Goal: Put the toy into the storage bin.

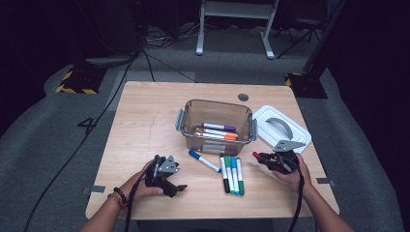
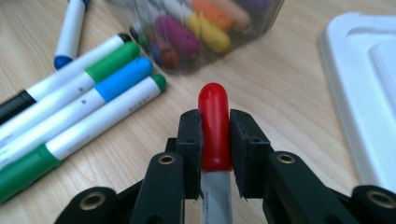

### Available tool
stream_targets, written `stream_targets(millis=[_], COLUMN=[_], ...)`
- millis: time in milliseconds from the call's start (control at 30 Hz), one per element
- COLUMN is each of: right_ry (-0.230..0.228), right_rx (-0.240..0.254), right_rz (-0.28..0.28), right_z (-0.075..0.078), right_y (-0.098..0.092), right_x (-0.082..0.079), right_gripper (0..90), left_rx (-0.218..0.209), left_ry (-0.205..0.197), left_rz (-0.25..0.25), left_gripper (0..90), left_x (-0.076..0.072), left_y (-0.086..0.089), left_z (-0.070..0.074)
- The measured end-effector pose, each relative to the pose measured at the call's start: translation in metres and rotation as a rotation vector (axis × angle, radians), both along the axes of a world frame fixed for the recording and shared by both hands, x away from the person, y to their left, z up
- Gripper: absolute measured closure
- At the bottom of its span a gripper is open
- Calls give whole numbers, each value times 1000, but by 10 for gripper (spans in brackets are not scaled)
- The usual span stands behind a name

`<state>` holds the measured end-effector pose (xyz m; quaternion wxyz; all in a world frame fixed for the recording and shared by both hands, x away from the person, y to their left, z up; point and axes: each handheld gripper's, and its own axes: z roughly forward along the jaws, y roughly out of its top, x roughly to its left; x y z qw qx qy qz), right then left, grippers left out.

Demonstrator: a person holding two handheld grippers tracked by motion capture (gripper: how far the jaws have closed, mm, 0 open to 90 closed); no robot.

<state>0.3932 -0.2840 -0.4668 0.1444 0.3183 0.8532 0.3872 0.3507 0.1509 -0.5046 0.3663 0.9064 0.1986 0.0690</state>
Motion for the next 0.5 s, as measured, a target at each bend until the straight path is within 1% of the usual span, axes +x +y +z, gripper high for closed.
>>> stream_targets(millis=[67,133,200,300,367,433,500], right_ry=[-28,-54,-95,-142,-167,-191,-210], right_rx=[32,51,73,109,116,135,141], right_rz=[-10,-9,-8,-8,-2,7,9], right_z=[9,18,31,51,61,74,84], right_y=[-5,-8,-11,-15,-15,-16,-15], right_x=[-2,-3,-5,-6,-5,-4,-2], right_gripper=[754,754,754,754,754,755,754], left_rx=[0,0,0,0,0,0,0], left_ry=[0,0,0,0,0,0,0], left_rz=[0,0,0,0,0,0,0], left_gripper=[136,136,136,136,136,136,136], left_x=[0,0,0,0,0,0,0], left_y=[0,0,0,0,0,0,0], left_z=[0,0,0,0,0,0,0])
